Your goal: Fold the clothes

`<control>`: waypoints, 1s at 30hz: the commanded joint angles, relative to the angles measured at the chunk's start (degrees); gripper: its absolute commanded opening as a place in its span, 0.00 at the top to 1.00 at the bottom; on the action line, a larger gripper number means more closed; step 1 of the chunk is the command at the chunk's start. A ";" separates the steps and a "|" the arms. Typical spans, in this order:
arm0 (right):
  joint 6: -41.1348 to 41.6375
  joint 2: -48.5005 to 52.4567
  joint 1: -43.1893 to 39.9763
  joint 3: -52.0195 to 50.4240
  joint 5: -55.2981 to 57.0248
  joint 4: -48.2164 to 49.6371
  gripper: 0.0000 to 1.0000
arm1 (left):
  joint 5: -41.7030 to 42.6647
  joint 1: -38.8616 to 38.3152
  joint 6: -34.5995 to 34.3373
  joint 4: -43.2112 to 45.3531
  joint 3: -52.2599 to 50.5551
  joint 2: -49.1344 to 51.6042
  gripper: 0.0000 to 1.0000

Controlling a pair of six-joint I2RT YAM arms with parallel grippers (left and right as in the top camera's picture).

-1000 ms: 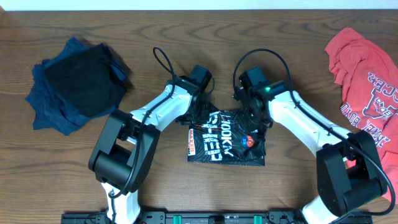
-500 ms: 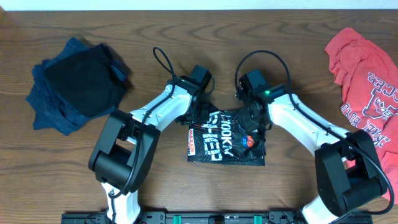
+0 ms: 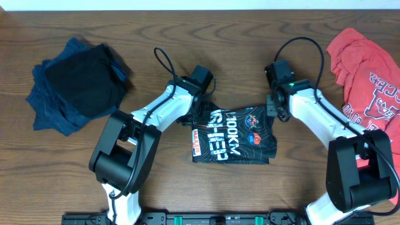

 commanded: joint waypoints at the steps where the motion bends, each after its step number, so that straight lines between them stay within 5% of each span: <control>1: -3.78 -3.67 -0.24 -0.02 -6.40 -0.57 0.77 | -0.57 -0.13 0.37 -0.48 -0.42 1.99 0.61; 10: -6.34 -12.50 -0.28 -0.02 -12.94 -8.96 0.71 | -0.57 0.90 0.37 -0.85 -0.39 1.75 0.61; 17: -9.84 -12.26 -0.02 -0.68 -27.17 -19.41 0.68 | -0.55 1.81 0.33 -9.33 -0.39 1.75 0.65; 23: -9.77 -12.07 2.34 -5.09 -28.26 -17.59 0.69 | -0.57 2.99 0.31 -12.37 -0.39 -0.70 0.66; 30: -9.84 -12.09 2.73 -5.84 -28.15 -13.00 0.69 | 1.14 7.28 0.31 -12.35 -0.37 -7.04 0.35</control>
